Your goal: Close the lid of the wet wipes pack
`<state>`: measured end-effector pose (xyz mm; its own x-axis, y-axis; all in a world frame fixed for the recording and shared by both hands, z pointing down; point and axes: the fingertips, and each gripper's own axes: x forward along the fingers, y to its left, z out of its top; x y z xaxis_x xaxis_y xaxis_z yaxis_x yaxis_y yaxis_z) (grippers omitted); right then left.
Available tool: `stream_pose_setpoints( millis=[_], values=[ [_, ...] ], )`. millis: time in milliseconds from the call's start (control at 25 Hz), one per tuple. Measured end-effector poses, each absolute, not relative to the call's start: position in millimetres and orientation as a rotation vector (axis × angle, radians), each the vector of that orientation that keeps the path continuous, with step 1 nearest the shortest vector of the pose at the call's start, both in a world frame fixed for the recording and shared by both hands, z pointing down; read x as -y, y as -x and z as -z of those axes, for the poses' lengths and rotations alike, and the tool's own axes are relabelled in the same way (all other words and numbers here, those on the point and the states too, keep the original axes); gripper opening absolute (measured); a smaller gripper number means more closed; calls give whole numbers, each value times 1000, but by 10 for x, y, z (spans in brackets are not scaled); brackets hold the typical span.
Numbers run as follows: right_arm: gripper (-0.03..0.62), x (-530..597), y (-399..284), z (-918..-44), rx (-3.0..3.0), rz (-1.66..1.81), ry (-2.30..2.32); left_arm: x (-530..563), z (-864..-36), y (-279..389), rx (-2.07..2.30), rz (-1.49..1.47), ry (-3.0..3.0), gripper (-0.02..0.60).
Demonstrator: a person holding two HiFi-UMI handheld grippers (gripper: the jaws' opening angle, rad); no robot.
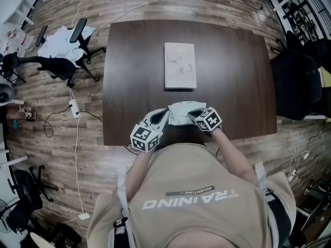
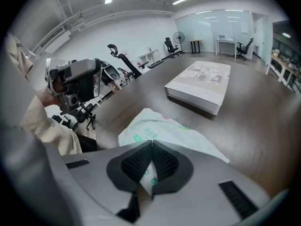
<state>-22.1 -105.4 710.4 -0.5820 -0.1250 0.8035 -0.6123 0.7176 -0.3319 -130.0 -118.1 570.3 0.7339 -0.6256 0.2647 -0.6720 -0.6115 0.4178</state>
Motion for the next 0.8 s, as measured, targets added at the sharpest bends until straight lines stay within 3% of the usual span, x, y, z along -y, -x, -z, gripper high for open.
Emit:
stream_pose_setpoints(
  millis=[400,800],
  values=[
    [14,1093,163,-7043,2154,-880,-744,1147,-5864,1235,837,-145,-2469,9],
    [14,1157,237,-6428,2288,-595,-725,1410,-5340,1345,1010,-50,-2490,9]
  ],
)
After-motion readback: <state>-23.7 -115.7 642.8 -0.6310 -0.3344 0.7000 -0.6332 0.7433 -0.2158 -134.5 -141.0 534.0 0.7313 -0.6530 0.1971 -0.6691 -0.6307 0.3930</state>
